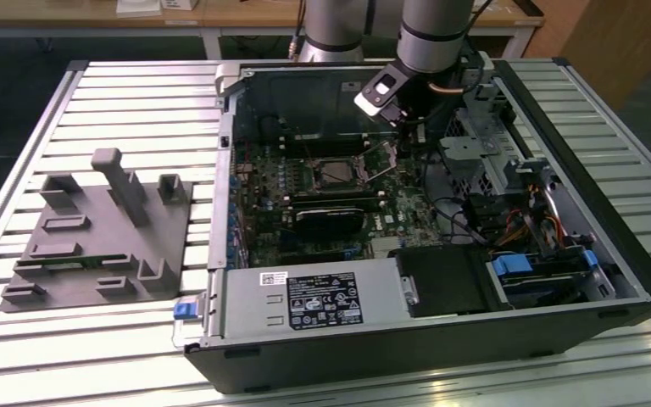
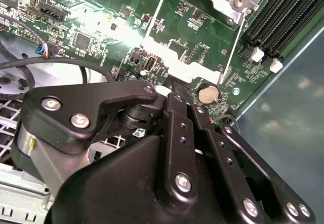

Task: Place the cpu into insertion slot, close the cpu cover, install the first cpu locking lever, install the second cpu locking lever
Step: 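Close the cpu cover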

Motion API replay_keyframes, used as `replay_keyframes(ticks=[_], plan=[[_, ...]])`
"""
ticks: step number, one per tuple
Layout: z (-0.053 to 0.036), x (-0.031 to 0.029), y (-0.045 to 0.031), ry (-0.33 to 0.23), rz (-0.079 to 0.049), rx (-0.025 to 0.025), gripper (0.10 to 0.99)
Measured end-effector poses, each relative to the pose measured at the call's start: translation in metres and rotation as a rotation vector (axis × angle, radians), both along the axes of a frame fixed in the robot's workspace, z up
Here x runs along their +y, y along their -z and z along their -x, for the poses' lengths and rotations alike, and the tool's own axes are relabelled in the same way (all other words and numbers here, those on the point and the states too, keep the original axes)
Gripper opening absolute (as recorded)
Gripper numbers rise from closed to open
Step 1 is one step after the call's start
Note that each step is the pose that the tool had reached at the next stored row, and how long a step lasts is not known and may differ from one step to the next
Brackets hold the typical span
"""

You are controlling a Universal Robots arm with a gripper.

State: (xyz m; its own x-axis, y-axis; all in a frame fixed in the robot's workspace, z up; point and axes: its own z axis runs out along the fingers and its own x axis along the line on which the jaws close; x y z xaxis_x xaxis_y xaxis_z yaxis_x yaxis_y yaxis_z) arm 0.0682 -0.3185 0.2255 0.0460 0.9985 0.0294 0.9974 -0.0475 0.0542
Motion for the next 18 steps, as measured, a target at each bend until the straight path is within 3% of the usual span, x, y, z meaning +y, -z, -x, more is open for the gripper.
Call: replay_keyframes(ticks=[3, 5, 7, 8, 12, 18], plan=[[-0.0001, 0.0000, 0.0001, 0.000, 0.000, 0.0013, 0.106], [-0.0004, 0.0001, 0.0002, 0.000, 0.000, 0.0158, 0.106], [-0.0011, 0.0001, 0.0002, 0.000, 0.000, 0.0369, 0.106], [-0.0011, 0.0001, 0.0002, 0.000, 0.000, 0.0407, 0.106], [-0.0011, 0.0001, 0.0002, 0.000, 0.000, 0.0445, 0.106], [-0.0011, 0.0000, -0.0030, 0.000, 0.000, 0.0446, 0.106]])
